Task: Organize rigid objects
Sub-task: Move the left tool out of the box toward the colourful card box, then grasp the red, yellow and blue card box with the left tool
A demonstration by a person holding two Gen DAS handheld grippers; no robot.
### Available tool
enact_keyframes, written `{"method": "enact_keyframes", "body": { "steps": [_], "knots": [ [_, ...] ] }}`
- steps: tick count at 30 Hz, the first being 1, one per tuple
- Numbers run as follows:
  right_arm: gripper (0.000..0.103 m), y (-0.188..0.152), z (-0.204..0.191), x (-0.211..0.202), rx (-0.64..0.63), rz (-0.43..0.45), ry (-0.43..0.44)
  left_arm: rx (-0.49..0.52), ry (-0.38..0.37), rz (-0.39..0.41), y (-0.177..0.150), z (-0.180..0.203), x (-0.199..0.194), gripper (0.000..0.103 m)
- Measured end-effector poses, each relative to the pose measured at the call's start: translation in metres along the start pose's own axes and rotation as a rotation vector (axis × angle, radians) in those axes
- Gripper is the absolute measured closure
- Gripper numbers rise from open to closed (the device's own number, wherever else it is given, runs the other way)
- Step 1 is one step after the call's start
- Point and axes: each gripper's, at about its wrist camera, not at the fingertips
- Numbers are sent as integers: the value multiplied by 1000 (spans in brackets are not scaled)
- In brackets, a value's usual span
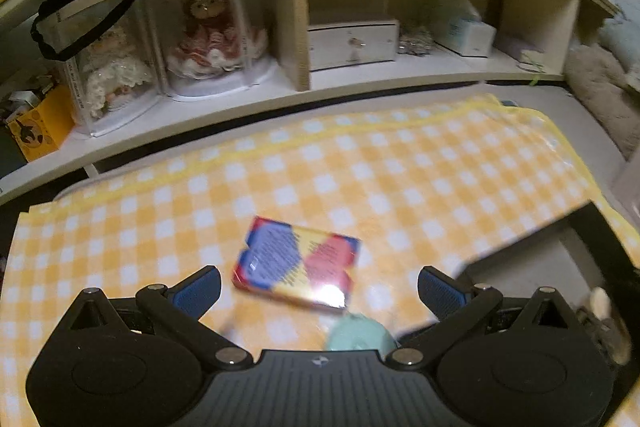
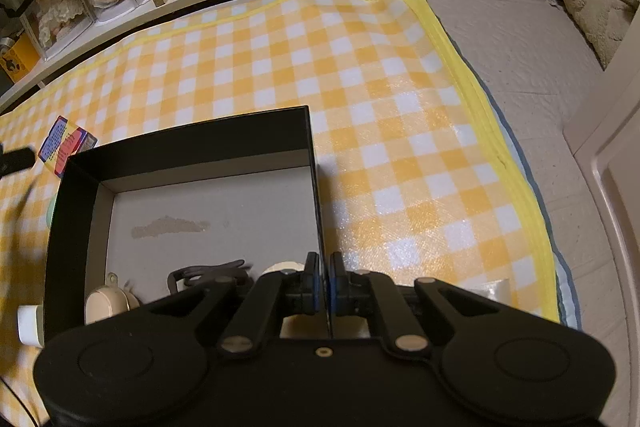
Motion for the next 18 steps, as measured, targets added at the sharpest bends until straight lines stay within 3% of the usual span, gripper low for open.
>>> {"method": "enact_keyframes", "body": {
  "steps": [9,12,14,18],
  "knots": [
    [98,-1,1,0,16,2,3,25,4,-2,2,-9,43,0],
    [98,0,0,0,18,1,1,39,17,-16,1,-10,52,3],
    [98,0,-1,0,17,0,0,53,16,-21,0,-10,57,11],
    [98,0,-1,0,20,-2,1,70,-8,-36,-3,-9,64,11]
  ]
}}
Point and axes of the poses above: each gripper's, at about its wrist camera, not at the fingertips, and x roughly the way its jaws point, z to its right, y to its top, and after that the axes turned 12 degrees about x, right-handed
